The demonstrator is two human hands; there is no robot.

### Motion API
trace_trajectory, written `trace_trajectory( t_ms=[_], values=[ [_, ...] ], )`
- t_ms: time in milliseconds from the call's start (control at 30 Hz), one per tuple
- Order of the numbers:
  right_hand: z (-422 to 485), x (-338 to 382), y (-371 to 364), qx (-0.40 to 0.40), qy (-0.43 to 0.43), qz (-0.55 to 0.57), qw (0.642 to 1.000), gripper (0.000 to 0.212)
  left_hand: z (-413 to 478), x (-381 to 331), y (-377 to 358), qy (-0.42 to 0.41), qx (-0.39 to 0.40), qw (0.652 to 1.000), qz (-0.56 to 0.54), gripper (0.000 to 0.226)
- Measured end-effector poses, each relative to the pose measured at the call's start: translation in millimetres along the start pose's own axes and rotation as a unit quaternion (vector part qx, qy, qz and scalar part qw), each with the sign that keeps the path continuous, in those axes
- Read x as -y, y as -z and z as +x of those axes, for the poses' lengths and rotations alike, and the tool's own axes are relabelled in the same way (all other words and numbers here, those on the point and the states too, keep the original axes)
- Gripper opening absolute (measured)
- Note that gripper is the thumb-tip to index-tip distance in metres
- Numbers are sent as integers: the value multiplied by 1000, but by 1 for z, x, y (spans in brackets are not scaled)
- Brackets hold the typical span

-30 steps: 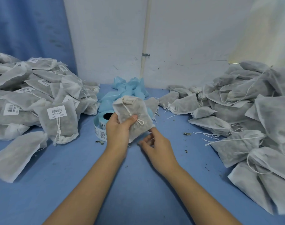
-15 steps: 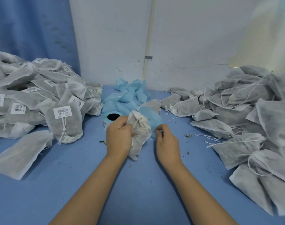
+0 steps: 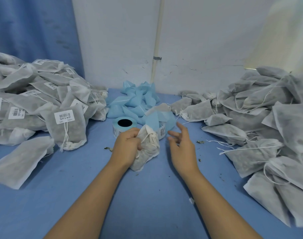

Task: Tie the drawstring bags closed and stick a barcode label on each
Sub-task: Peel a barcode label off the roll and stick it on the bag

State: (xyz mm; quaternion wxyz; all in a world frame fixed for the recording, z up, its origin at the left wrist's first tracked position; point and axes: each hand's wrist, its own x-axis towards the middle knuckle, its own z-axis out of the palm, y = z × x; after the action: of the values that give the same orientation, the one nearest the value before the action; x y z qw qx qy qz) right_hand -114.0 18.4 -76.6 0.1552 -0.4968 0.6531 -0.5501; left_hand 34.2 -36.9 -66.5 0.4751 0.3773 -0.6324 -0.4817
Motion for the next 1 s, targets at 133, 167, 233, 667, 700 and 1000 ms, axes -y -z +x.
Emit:
trace_trajectory(
  t_ms=[133, 167, 233, 667, 700, 1000],
  values=[
    [0, 2, -3, 55, 16, -38, 998, 32, -2, -3, 0, -8, 48, 998, -45, 12],
    [-1, 3, -3, 62, 20, -28, 997, 29, -2, -3, 0, -9, 55, 997, -47, 17],
    [-2, 4, -2, 57, 19, 0, 998, 20, -1, -2, -1, -11, 62, 997, -49, 27],
    [1, 5, 2, 3, -44, 131, 990, 15, -2, -3, -1, 11, 53, 996, -67, 15],
    [1, 5, 3, -8, -47, 141, 989, 16, -2, -3, -1, 10, 51, 996, -69, 20],
    [3, 5, 9, -160, -104, 226, 955, 21, -2, -2, 1, 8, 33, 997, -72, 40]
  ],
)
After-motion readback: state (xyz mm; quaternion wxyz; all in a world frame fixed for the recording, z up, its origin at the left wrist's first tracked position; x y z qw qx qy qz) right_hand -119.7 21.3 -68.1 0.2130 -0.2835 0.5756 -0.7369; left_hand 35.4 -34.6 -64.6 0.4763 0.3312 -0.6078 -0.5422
